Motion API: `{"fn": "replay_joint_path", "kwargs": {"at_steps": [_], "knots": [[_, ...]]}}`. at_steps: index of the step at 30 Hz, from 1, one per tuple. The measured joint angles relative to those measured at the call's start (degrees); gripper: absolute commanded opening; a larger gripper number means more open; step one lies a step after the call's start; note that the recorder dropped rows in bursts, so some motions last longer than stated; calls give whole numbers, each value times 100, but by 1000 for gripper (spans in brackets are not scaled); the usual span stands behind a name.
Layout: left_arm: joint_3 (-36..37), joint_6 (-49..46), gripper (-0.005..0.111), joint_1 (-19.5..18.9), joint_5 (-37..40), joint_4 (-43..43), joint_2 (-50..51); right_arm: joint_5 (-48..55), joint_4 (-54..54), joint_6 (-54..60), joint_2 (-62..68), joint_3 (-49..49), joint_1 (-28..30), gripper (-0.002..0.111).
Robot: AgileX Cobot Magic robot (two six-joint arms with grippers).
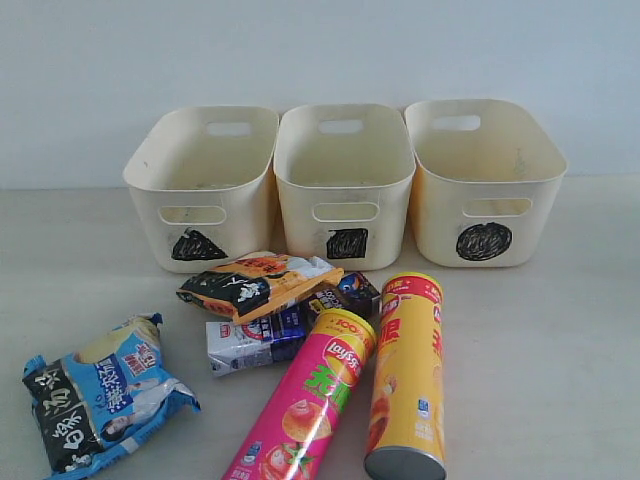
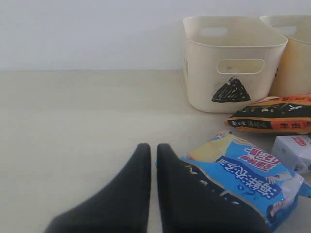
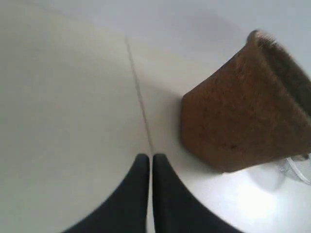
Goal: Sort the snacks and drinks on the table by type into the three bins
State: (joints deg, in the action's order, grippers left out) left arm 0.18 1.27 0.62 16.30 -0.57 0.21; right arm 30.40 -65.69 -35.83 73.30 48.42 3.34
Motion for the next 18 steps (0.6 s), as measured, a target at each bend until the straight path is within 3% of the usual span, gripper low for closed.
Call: {"fn": "replay_joint_path", "kwargs": {"at_steps": [1, 5, 6, 9, 12, 15, 18], "knots": [[0, 0, 4, 0, 0, 0, 0, 31, 1407, 1434, 0, 9, 0, 0], [0, 0, 4, 0, 0, 0, 0, 75, 4337, 3842, 0, 204, 0, 0], [0, 0, 4, 0, 0, 0, 0, 97, 5865, 5075, 0, 289, -14, 0], [0, 0, 4, 0, 0, 0, 0, 313, 8330, 7419, 0, 327, -435, 0], [0, 0, 4, 0, 0, 0, 0, 376, 9713, 8850, 0, 337, -1298, 0], [0, 0, 4, 0, 0, 0, 0, -28, 10061, 9262, 153, 341, -2317, 1], [0, 0, 4, 0, 0, 0, 0, -869, 10096, 9273, 598, 341, -3353, 23]]}}
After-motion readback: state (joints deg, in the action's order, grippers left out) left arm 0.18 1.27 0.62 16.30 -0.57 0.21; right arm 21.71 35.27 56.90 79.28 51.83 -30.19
